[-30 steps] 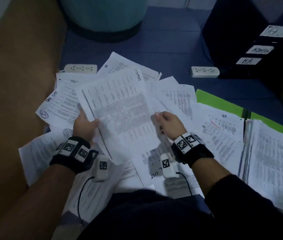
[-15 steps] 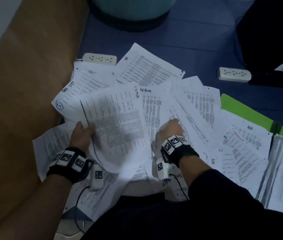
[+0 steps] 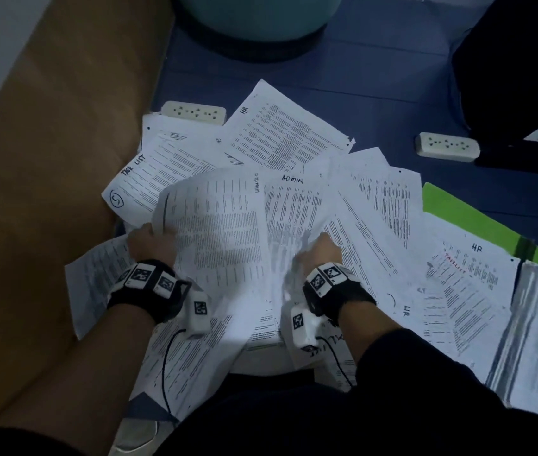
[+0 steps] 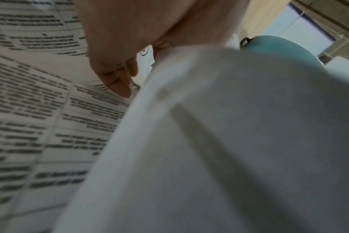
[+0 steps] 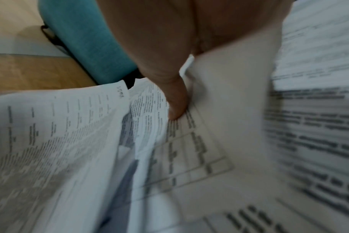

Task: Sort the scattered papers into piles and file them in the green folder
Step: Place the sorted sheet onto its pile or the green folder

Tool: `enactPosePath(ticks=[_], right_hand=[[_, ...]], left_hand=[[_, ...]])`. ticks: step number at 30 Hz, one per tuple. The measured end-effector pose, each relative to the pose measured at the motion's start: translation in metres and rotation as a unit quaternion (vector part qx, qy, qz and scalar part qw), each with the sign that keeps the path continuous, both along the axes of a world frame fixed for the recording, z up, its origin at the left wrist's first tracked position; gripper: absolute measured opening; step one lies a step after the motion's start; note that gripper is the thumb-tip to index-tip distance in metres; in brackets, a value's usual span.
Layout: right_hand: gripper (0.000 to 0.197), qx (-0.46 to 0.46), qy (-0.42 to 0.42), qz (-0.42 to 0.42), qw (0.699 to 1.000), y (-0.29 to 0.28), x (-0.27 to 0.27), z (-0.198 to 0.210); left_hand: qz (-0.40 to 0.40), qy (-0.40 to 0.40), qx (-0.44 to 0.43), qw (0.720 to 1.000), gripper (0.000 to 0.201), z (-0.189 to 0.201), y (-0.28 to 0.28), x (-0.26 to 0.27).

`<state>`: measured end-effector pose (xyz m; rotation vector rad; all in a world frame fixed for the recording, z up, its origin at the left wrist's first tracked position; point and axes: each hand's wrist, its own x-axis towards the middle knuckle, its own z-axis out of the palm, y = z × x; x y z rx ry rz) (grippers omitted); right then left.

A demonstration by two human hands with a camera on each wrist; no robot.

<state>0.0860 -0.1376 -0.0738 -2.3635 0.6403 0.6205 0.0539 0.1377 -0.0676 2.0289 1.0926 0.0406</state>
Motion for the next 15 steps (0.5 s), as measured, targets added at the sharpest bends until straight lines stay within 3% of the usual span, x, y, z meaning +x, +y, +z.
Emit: enactPosePath(ticks=[2, 8, 11, 15], right_hand=[[0.016, 0.031, -0.019, 0.009, 0.999, -0.017, -0.001, 0.011], [0.019, 0.09, -0.089, 0.011, 0.992, -0.07, -0.004, 0.056], [0.014, 0.095, -0.125, 0.015, 0.987, -0.085, -0.005, 0.072], [0.006, 0.097, -0.203, 0.012, 0.974, -0.099, -0.002, 0.094]], left_hand=[[0.022, 0.037, -0.015, 0.999, 0.034, 0.003, 0.008, 0.011], [0.042, 0.084, -0.016, 0.995, 0.039, 0.013, 0.023, 0.032], [0.065, 0.039, -0.009, 0.997, 0.042, 0.015, 0.02, 0.039], [0.088, -0.071, 0.028, 0.993, 0.03, 0.032, 0.007, 0.039]])
